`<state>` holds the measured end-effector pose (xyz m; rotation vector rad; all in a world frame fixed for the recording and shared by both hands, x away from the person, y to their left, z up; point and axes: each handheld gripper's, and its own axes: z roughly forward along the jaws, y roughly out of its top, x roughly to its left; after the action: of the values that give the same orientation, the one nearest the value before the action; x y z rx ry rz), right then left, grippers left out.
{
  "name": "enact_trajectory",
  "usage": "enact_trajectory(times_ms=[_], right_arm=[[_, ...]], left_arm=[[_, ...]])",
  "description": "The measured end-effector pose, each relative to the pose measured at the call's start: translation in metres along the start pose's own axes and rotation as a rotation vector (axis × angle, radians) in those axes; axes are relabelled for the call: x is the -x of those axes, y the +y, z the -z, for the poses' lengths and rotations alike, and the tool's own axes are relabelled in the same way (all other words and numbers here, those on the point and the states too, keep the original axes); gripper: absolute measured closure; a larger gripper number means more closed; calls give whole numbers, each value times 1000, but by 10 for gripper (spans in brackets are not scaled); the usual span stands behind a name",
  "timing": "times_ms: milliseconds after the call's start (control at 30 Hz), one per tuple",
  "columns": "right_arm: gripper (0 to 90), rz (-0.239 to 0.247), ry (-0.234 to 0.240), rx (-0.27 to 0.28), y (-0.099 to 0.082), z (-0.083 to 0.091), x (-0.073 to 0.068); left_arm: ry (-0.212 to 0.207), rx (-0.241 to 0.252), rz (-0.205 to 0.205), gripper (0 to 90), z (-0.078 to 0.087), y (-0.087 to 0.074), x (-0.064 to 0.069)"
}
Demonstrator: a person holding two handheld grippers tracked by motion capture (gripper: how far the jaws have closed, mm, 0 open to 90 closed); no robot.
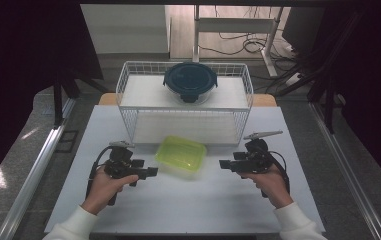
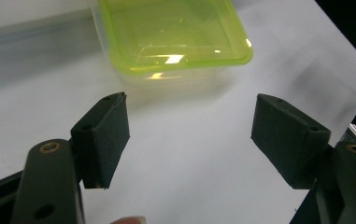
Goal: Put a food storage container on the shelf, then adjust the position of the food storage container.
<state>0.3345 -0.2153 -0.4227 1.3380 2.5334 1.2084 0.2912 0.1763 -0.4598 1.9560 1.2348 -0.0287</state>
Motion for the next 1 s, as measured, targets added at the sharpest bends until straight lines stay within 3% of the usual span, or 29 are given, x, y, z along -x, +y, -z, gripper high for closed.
enact_trajectory(times_ms=[333,700,1000], right_arm=[[264,3,-4,-21,-8,-5,1],[265,-11,-5,-9,-9,-3,4],[265,-23,-4,2,-10,0,6]], left_arm=[[15,-14,4,278,-3,-5,-2],[38,-11,6,277,-4,-3,-3],[92,-7,-9,285,-9,6,-6]])
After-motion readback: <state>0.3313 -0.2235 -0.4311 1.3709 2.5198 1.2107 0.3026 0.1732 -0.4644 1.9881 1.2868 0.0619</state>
